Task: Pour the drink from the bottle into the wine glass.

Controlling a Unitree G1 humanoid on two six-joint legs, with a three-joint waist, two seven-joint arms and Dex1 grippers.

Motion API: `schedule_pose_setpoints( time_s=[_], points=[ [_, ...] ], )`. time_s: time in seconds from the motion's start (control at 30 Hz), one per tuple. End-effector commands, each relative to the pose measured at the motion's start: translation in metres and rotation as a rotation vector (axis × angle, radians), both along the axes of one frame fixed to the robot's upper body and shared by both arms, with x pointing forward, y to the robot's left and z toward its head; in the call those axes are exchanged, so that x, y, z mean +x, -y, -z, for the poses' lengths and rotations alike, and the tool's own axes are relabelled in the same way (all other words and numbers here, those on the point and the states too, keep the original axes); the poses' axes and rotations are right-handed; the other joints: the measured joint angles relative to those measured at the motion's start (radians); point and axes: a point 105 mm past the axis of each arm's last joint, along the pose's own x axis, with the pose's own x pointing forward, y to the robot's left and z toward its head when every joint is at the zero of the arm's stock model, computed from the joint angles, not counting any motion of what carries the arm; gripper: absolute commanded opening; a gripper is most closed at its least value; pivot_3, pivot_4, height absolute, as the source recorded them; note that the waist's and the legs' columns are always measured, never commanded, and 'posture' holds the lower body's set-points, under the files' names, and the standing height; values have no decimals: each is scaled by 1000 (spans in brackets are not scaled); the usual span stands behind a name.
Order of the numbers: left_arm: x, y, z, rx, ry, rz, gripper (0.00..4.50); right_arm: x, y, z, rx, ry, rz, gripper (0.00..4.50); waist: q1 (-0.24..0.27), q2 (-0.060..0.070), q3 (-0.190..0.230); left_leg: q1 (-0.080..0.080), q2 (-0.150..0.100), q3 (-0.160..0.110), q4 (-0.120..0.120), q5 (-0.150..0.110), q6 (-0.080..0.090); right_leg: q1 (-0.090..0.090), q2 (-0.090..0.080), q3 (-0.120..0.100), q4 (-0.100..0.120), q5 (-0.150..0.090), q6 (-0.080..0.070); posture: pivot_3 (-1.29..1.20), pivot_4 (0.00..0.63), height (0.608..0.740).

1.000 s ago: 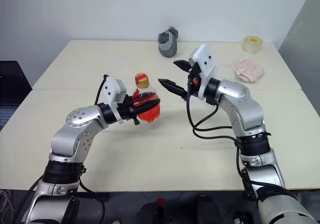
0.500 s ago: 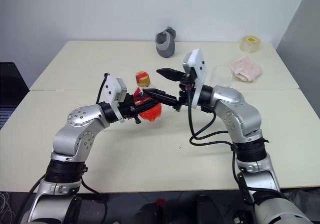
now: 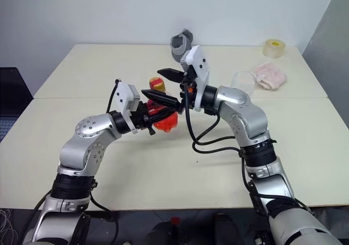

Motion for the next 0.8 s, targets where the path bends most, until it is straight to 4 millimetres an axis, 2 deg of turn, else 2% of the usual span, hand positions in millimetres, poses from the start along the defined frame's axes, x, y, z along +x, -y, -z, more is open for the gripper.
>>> schedule_pose_setpoints(
  time_s=[0.03,0.13,0.17,0.3,0.53,0.73,0.8],
  points=[
    [-2,2,-16,-13,70,8,1343,-7,-3,-18,33,56,-34,2668,0,0,0,0,0,0,0,0,0,0,0,0,0,0,0,0,150,740],
    [-3,2,-15,-13,68,6,1343,-10,-4,-20,45,43,-49,1558,0,0,0,0,0,0,0,0,0,0,0,0,0,0,0,0,150,740],
    [-3,2,-15,-14,67,6,1343,-10,-4,-21,49,40,-53,1313,0,0,0,0,0,0,0,0,0,0,0,0,0,0,0,0,150,740],
    [-3,3,-14,-16,64,6,1343,-14,-5,-24,71,17,-77,1307,0,0,0,0,0,0,0,0,0,0,0,0,0,0,0,0,150,740],
    [-5,4,-12,-17,60,12,1343,-26,-6,-32,121,-122,-174,1307,0,0,0,0,0,0,0,0,0,0,0,0,0,0,0,0,150,740],
    [-4,5,-12,-17,63,13,1343,-33,-7,-31,97,-141,-214,1307,0,0,0,0,0,0,0,0,0,0,0,0,0,0,0,0,150,740],
    [-3,5,-13,-17,65,13,1343,-35,-7,-29,72,-92,-214,1307,0,0,0,0,0,0,0,0,0,0,0,0,0,0,0,0,150,740]
  ],
)
